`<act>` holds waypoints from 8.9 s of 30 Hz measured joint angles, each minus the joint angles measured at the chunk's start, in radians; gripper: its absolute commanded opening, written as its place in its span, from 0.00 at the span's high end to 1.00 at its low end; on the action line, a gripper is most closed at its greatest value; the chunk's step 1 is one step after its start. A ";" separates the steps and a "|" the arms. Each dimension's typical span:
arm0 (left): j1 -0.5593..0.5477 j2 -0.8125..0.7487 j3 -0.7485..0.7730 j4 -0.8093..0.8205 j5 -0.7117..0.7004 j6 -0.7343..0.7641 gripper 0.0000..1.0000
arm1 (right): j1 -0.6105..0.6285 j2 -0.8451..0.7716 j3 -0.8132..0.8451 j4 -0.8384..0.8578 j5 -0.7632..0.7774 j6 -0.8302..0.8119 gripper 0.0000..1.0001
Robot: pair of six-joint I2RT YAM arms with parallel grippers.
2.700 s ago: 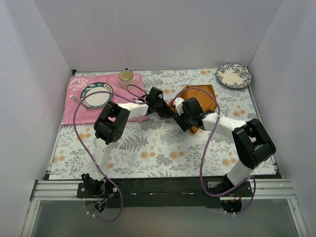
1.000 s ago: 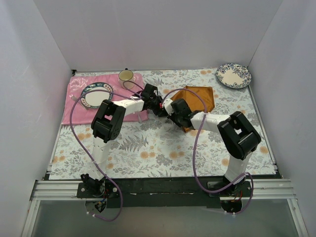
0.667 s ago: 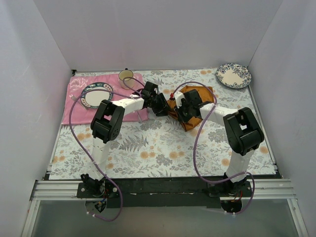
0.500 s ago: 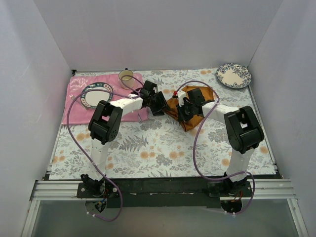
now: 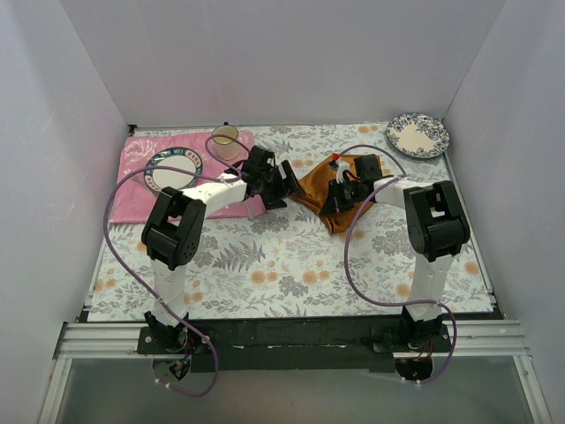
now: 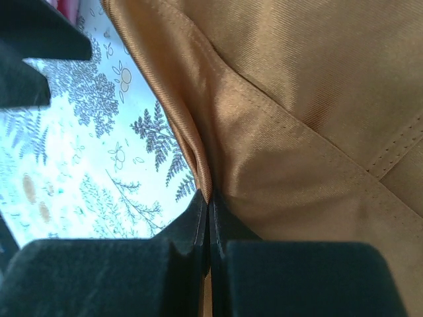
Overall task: Fold the napkin, place the utensils inside, and roll it up
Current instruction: Roll the napkin with the utensil
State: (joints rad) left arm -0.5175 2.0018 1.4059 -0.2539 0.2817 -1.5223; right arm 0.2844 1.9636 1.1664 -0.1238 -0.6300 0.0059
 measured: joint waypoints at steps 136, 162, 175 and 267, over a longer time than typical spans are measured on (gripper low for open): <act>-0.034 0.163 0.171 0.040 0.130 -0.026 0.69 | -0.021 0.076 0.188 -0.060 0.029 -0.087 0.99; -0.050 0.350 0.352 0.023 0.150 -0.092 0.90 | -0.071 0.119 0.209 -0.076 -0.067 -0.001 0.67; -0.054 0.363 0.389 0.023 0.156 -0.098 0.91 | -0.051 0.045 0.245 -0.171 0.053 -0.034 0.40; -0.047 0.397 0.400 0.038 0.174 -0.103 0.95 | 0.204 -0.003 0.121 -0.062 0.645 -0.319 0.50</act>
State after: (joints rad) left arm -0.5648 2.3989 1.8057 -0.2157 0.4557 -1.6257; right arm 0.4881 1.9610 1.2869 -0.1856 0.0154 -0.3134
